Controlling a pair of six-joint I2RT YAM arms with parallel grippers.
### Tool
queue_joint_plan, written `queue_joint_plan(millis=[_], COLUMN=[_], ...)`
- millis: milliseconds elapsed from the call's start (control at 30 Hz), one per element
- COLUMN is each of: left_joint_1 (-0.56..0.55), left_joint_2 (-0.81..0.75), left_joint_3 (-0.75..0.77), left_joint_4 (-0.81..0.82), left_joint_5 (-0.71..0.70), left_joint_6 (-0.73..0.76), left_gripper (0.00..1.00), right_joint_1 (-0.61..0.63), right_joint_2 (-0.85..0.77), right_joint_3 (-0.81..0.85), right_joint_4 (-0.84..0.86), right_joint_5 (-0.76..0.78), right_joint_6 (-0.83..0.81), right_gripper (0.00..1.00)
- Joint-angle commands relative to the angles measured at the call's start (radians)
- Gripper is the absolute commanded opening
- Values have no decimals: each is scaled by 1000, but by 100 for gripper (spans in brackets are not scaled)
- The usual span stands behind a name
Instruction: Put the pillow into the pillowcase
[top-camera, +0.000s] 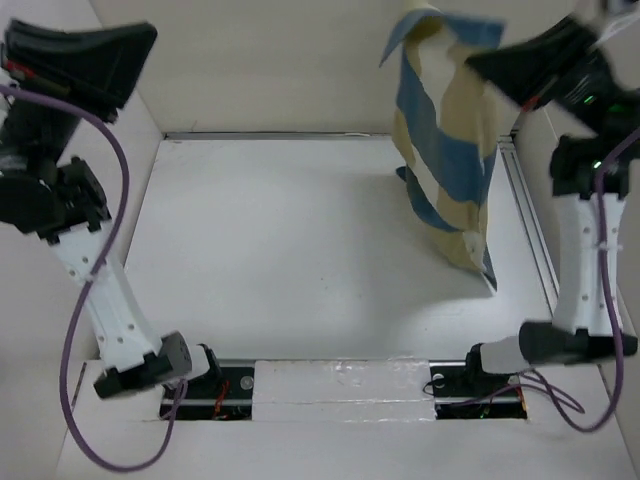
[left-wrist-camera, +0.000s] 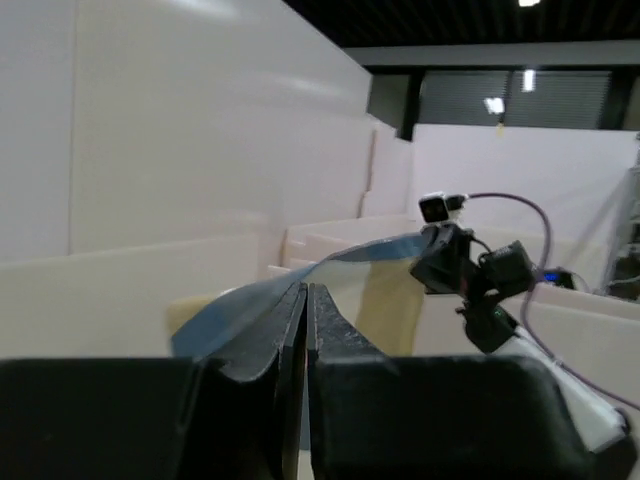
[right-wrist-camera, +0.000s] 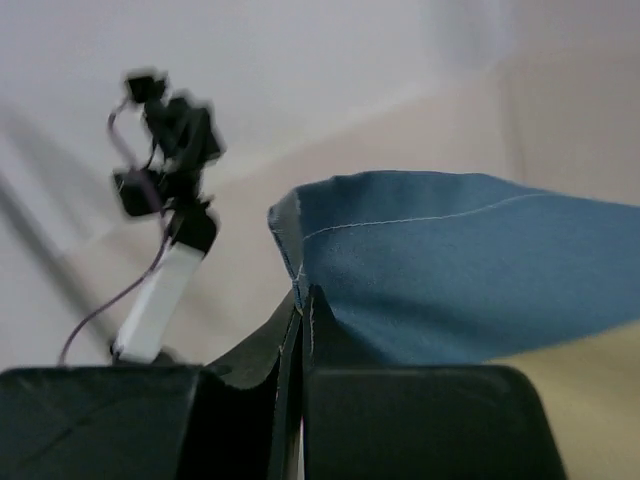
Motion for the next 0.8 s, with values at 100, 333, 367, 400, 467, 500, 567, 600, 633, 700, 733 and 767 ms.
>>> queue_joint_plan(millis=[100,333,367,400,467,500,567,600,633,700,733,767], left_joint_1=[4,4,4,4,4,4,4,-8,-8,-8,-17,-17], left_joint_2=[-326,-343,-352,-362,-401,-415,-446,-446,-458,-458,-458,-458], left_joint_3=[-278,-345,-368,-409,-446,-455,-484,-515,-535,-593,-630,-721], left_joint_4=[-619,-1007,-1007,-1007,-1007,-1042,-1053,-1053,-1042,-998,-915,-858], left_joint_5=[-18,-172,-162,-162,-208,-236,-283,-311,-311,-238,-204,-164], left_joint_6=[494,720,711,726,754,775,823,834,834,814,792,766], left_gripper=[45,96,99,99,99,99,99,99,99,99,99,99], right_joint_1=[660,1209,1197,1151,1100,1060,1014,955,922,867,816,790], right_joint_2=[-411,-187,-178,-177,-221,-248,-333,-361,-389,-476,-507,-533], right_joint_3=[-743,-874,-874,-874,-898,-911,-921,-921,-921,-911,-943,-969], right_joint_4=[-276,-362,-362,-362,-362,-353,-379,-405,-442,-586,-629,-689], right_joint_5=[208,531,531,531,514,500,500,533,570,731,979,1100], right_joint_6=[-664,-865,-874,-874,-863,-863,-877,-877,-891,-901,-877,-853], right_gripper=[21,80,80,82,97,100,100,100,100,100,100,100])
